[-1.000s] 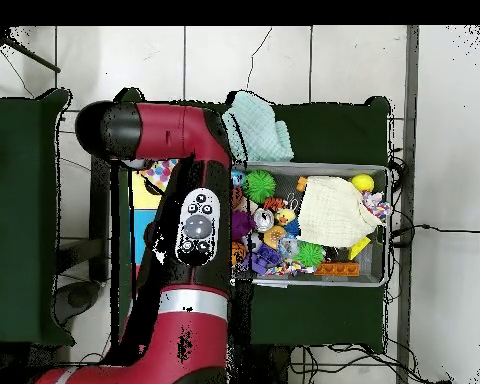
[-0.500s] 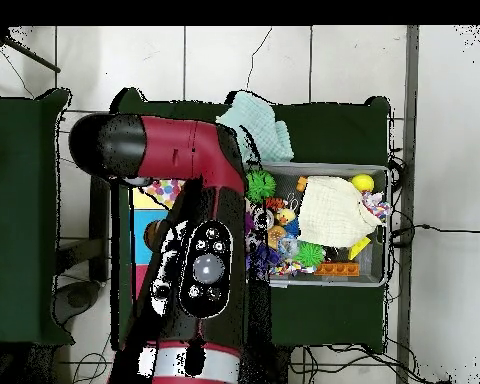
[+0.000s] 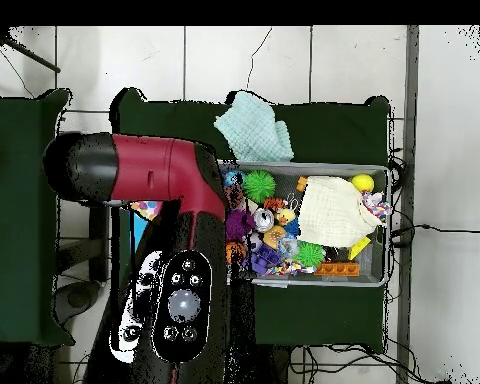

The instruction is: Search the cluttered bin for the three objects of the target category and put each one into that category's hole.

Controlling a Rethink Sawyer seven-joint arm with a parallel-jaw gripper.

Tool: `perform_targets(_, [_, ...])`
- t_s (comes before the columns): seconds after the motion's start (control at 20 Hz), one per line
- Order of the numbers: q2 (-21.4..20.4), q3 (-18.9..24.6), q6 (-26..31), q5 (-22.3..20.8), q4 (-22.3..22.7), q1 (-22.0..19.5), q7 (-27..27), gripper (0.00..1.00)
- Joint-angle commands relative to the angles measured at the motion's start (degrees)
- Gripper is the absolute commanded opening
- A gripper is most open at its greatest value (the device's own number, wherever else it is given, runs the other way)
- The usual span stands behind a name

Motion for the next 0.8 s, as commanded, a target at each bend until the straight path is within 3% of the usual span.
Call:
perform_targets(0.05, [3.1,5.2,-5.0,-0.6,8.9,0.7,7.1,0.0])
perform_targets(0.8, [6.9,9.1,-13.7,-2.3,8.3,-3.1,1.5,0.0])
